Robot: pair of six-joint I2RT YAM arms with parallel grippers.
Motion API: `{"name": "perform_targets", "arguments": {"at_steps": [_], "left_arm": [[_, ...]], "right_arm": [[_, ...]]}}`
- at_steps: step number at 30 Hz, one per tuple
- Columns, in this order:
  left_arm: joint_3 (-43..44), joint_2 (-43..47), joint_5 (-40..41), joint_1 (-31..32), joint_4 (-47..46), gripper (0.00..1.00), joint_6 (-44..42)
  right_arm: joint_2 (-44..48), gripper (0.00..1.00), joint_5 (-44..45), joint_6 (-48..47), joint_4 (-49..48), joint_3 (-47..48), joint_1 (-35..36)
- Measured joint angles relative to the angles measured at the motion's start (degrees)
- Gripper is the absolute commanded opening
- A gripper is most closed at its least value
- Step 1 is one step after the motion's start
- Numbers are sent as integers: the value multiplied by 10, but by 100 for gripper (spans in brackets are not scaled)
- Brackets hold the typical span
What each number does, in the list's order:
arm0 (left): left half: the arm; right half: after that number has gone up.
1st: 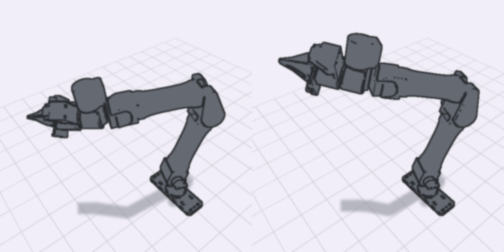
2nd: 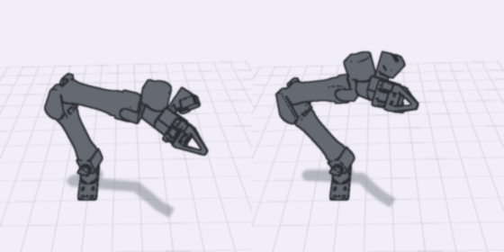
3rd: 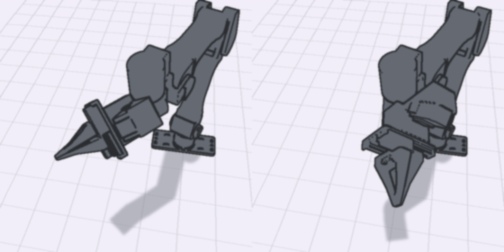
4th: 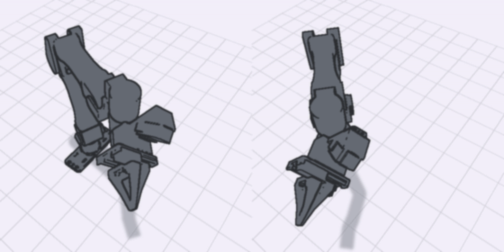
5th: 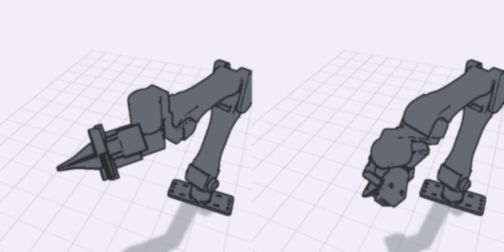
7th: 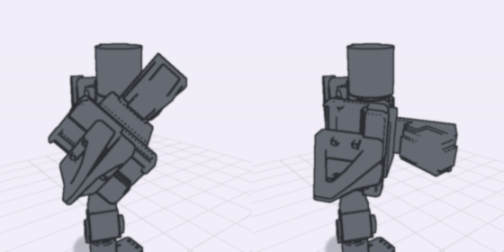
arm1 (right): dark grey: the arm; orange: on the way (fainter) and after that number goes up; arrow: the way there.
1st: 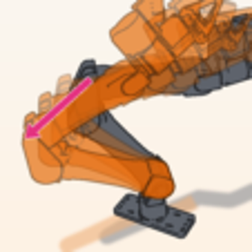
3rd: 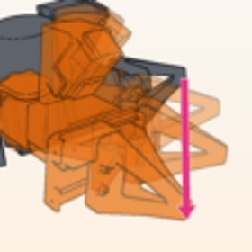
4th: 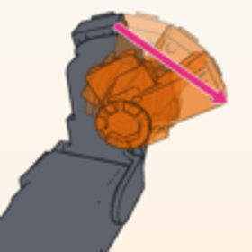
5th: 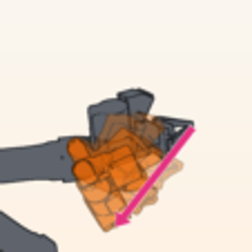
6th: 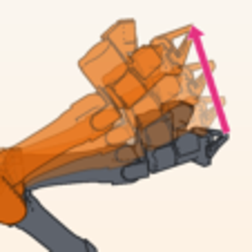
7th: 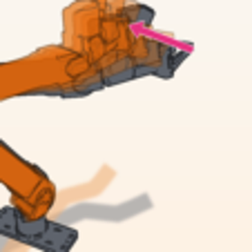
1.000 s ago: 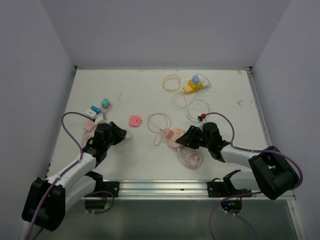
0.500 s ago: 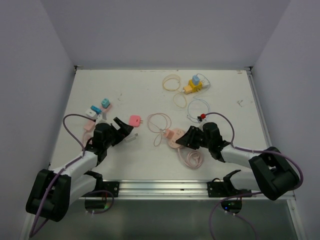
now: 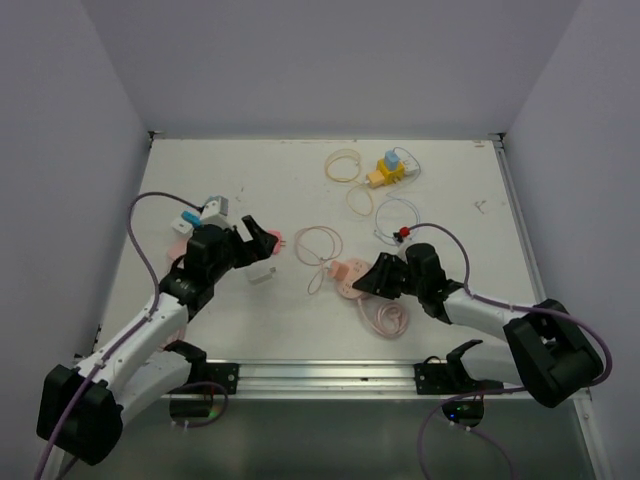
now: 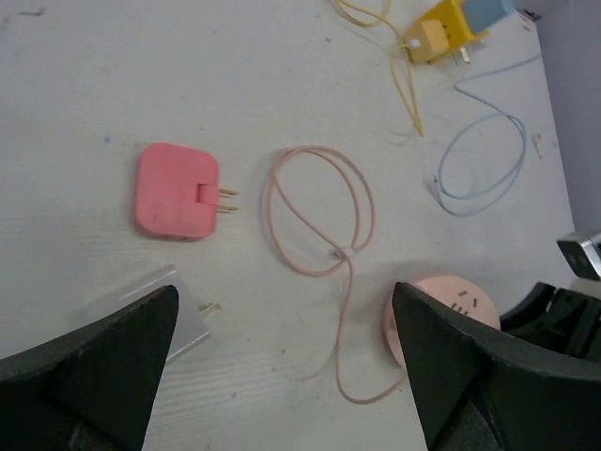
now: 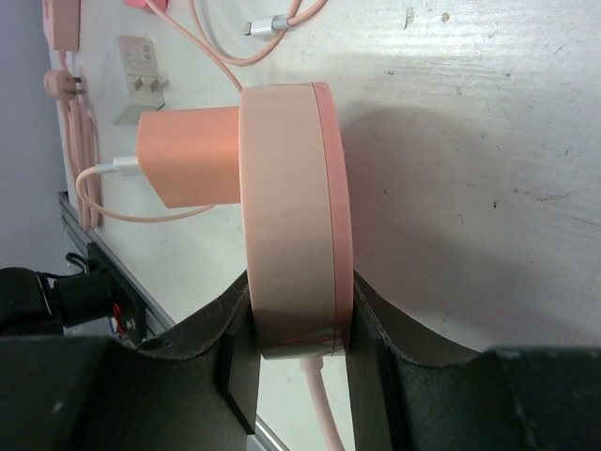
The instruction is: Pull the plug off the socket
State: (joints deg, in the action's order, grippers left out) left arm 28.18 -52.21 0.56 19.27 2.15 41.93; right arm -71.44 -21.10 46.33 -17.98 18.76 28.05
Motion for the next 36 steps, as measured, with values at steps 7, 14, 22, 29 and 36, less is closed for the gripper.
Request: {"name": "perform_targets", "arguments": {"at_steps": [7,14,22,29,36], "left_arm": [[105,-80,8,178,18,100,-63],[150,-199,19,283,18,100,-89],[205,-311,18,325,18,94,-92],[238,-380,22,344,21,73,-96],[245,-399,32,343,29,13,-99]], "right_arm": [[8,0,-11,-17,24,6,0],[25,0,-14,-35,51,8,0],[33,0,-20,-44,64,8,0],[34,0,-25,-48,65,8,0],[44,0,-25,-55,76,8,0]]}}
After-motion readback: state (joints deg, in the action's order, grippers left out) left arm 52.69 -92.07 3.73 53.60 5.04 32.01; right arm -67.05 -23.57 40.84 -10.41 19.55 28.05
